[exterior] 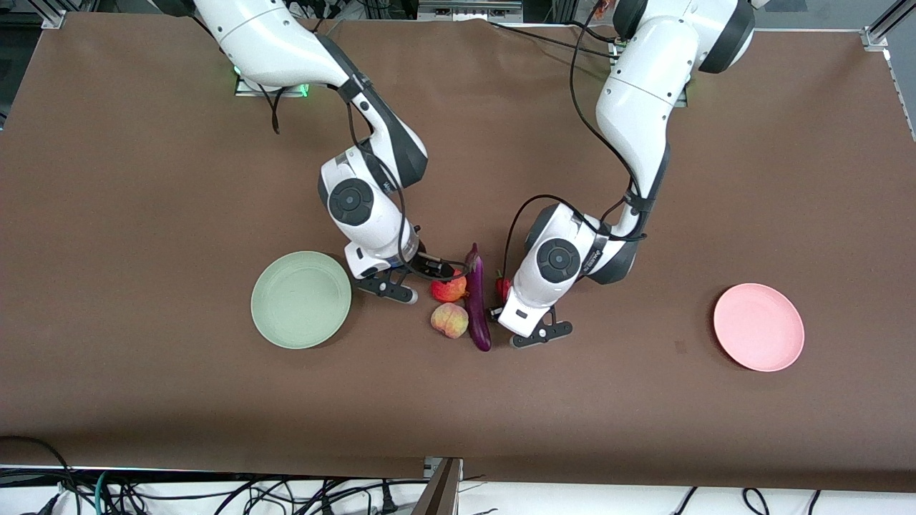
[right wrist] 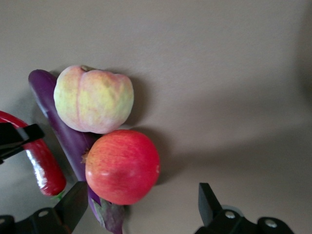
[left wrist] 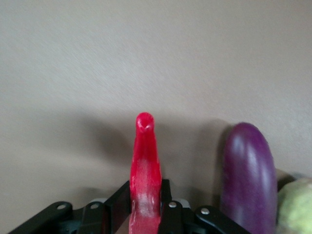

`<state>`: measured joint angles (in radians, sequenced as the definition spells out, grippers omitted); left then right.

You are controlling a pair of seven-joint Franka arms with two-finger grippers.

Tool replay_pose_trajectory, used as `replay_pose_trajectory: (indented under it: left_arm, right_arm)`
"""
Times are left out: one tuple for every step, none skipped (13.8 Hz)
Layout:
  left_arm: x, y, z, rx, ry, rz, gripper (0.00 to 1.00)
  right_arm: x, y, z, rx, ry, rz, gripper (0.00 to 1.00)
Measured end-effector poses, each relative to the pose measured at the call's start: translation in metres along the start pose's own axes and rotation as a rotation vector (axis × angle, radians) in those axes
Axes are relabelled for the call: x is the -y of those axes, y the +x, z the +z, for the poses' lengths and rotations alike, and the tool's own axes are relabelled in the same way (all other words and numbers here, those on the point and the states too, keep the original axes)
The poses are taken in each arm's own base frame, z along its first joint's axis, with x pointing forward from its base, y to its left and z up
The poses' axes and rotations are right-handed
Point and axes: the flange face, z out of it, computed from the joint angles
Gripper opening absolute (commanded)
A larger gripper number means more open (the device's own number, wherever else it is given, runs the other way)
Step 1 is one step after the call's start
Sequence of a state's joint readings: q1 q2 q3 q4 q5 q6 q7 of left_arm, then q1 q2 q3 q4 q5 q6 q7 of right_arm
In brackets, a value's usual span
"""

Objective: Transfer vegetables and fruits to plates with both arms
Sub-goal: 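Grasp the chili with the left gripper while the right gripper reaches the apple, then carry the chili to the pink plate while the right gripper grasps the apple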

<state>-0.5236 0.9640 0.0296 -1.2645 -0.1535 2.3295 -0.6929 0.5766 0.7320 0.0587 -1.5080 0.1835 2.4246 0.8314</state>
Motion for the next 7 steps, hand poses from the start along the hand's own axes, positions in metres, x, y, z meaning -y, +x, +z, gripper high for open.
replay_pose_trajectory:
  left_arm:
    - [0.008,0.009,-0.009,0.004,0.007,0.03,0.0]
    - [0.02,0.022,-0.021,0.012,0.015,0.066,0.0]
    - [0.036,0.036,-0.035,0.029,0.027,0.103,0.0]
    - [0.054,0.048,-0.048,0.06,0.043,0.136,0.0]
    - [0.074,0.058,-0.059,0.097,0.062,0.165,0.0]
    - [0.096,0.069,-0.069,0.126,0.08,0.197,0.0]
    - [0.121,0.081,-0.076,0.149,0.096,0.243,0.0]
  right_arm:
    - [0.002,-0.002,0.006,-0.009,0.01,0.003,1.0]
    - [0.003,-0.004,0.012,-0.019,0.021,0.012,1.0]
    - [0.005,-0.006,0.017,-0.03,0.034,0.027,1.0]
    - [0.007,-0.009,0.022,-0.039,0.046,0.041,1.0]
    - [0.009,-0.012,0.027,-0.047,0.056,0.047,1.0]
    - [0.011,-0.016,0.031,-0.05,0.062,0.047,1.0]
    - [0.012,-0.019,0.036,-0.05,0.063,0.044,1.0]
